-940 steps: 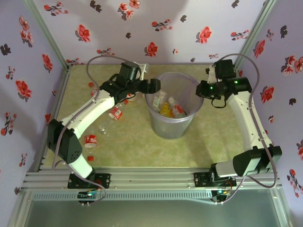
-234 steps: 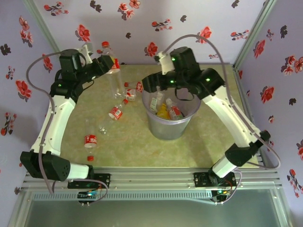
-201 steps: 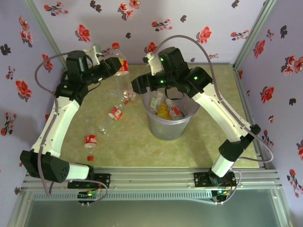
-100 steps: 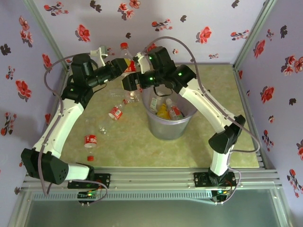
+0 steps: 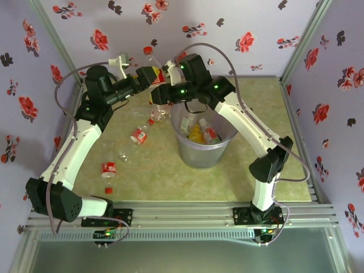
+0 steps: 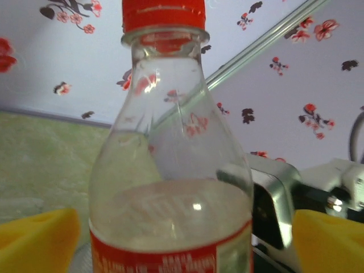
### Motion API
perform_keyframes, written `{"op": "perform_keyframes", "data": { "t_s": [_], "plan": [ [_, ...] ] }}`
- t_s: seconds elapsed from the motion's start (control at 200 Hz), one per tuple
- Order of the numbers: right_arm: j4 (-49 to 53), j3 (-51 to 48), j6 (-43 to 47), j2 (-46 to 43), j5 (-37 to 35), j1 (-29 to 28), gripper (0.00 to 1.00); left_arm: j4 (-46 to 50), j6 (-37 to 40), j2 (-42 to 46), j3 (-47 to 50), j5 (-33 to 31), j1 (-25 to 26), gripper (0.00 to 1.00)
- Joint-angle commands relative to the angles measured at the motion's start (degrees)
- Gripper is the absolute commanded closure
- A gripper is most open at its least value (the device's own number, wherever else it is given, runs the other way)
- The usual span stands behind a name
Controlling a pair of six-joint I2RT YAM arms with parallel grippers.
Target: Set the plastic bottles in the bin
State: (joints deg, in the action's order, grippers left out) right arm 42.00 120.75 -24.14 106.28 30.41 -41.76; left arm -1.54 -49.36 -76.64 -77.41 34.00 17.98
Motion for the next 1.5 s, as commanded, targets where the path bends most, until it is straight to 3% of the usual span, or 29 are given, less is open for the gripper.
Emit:
{"op": "perform_keyframes", "data": {
  "t_s": [0.0,0.305,0.455,0.57,0.825,1.105,1.245,1.355,1.495],
  "plan": [
    [-0.3,1.6,2.0,-4.1,-0.9,2.6,0.63,-6.0,0.2,2.7,1.5,2.6,-1.6,0.0],
    [4.9,-12.1,6.6,-19.1,-5.7,10.6,0.68,4.6,7.3,2.1,0.6,1.9,-8.9,0.03],
    [8.1,-20.1,8.0,-24.3,-7.5,10.6,0.7,12.0,14.8,-2.9,-2.1,-4.7,-9.2,0.1],
    [8.7,-25.3,7.8,-25.9,-7.5,10.6,0.7,18.1,22.7,-10.2,-7.6,-11.1,-9.0,0.15],
    [11.8,-30.9,16.5,-26.0,-14.1,10.5,0.7,26.0,36.1,-28.1,-21.6,-15.9,-5.2,0.15],
    [15.9,-33.4,22.0,-23.6,-9.8,10.4,0.67,35.1,46.2,-44.9,-38.1,-18.8,-0.5,0.12],
    [17.6,-34.6,26.1,-24.2,-8.6,10.4,0.61,36.5,49.9,-49.7,-42.8,-18.9,1.1,0.08],
    [19.7,-34.1,27.4,-23.8,-8.0,10.4,0.48,36.3,52.2,-51.5,-43.6,-18.6,2.0,0.01],
    [24.0,-30.7,28.9,-23.2,-10.2,10.5,0.3,37.8,54.7,-53.3,-44.1,-18.4,2.8,0.0]
  ]
}}
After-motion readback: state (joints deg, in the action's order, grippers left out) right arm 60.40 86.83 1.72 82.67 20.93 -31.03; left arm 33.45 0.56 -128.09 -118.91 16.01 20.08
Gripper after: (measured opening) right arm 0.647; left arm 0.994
